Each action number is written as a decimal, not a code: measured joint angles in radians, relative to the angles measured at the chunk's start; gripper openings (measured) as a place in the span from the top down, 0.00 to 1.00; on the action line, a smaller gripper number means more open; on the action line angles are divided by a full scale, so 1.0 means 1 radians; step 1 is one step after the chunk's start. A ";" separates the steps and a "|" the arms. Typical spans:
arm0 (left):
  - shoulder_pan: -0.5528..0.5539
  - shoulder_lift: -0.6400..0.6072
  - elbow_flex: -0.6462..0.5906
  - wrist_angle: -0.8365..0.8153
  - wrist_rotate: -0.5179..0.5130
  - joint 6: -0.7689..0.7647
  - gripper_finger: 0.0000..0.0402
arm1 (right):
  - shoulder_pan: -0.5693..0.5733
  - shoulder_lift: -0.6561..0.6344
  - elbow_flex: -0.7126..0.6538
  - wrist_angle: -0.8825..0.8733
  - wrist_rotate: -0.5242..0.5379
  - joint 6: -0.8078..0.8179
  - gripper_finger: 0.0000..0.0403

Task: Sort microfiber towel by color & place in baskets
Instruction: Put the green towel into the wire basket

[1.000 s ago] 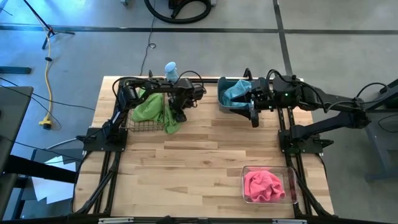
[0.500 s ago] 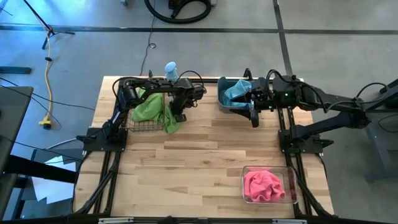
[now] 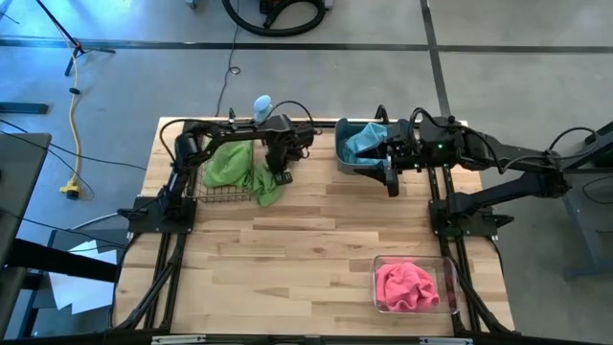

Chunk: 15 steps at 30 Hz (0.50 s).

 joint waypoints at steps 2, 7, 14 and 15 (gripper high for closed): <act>-0.009 -0.026 0.000 0.015 0.005 -0.017 1.00 | 0.000 0.000 0.000 0.000 0.000 -0.001 0.45; -0.051 -0.092 0.000 0.063 0.006 -0.040 1.00 | 0.000 0.000 0.001 0.000 0.000 -0.001 0.45; -0.149 -0.182 -0.042 0.088 0.033 -0.068 1.00 | 0.000 0.000 0.002 0.000 -0.001 -0.001 0.45; -0.165 -0.203 -0.066 0.107 0.035 -0.076 1.00 | 0.000 -0.001 0.002 -0.001 -0.004 -0.001 0.45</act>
